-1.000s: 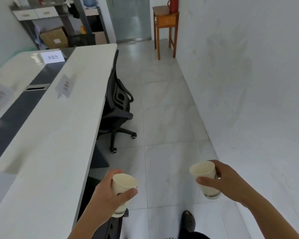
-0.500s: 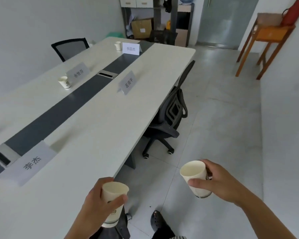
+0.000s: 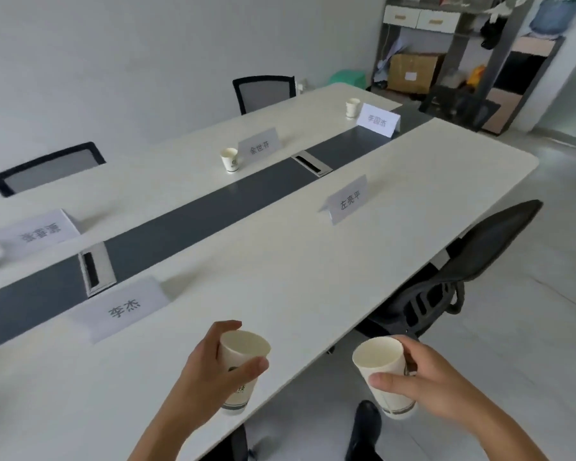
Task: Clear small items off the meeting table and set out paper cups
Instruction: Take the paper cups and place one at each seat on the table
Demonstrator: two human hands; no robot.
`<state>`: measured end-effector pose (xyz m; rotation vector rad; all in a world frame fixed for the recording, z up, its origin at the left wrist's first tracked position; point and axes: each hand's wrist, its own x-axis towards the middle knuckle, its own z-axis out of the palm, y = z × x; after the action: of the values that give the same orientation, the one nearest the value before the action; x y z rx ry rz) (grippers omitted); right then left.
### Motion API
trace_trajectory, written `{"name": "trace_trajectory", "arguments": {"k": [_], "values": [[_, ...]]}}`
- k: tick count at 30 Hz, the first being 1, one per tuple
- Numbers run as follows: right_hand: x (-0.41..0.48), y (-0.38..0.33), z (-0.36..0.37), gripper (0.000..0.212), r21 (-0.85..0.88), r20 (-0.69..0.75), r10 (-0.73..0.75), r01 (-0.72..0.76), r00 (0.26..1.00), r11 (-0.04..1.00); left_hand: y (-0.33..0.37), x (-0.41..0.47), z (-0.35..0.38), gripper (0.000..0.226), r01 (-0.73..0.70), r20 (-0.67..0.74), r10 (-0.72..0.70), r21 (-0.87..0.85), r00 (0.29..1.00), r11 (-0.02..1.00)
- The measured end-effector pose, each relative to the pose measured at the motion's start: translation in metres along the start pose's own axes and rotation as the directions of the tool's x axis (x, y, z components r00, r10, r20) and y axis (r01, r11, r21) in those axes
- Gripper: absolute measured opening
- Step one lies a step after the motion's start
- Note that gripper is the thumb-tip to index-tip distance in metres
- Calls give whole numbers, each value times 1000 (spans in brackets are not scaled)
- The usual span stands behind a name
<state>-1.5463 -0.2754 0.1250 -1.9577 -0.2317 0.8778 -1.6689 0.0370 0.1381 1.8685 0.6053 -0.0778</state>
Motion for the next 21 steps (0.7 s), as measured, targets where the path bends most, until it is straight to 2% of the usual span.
{"name": "trace_trajectory", "arguments": {"k": [6,10,14,21], "values": [[132,-47,-20,65,-109,208,-71,95,976,989,-15,20,-21,80,169,-272,-188,-92,944,981],[221,-87,-9,64,-136,275,-137,180,952,974,-5,31,-22,72,190,-414,-242,-161,878,968],[292,-125,40,59,-136,363,-207,271,908,953,-7,22,-16,71,242,-518,-335,-240,787,940],[377,-174,161,60,-179,438,-265,373,859,910,-38,16,-41,74,324,-581,-486,-365,653,873]]}}
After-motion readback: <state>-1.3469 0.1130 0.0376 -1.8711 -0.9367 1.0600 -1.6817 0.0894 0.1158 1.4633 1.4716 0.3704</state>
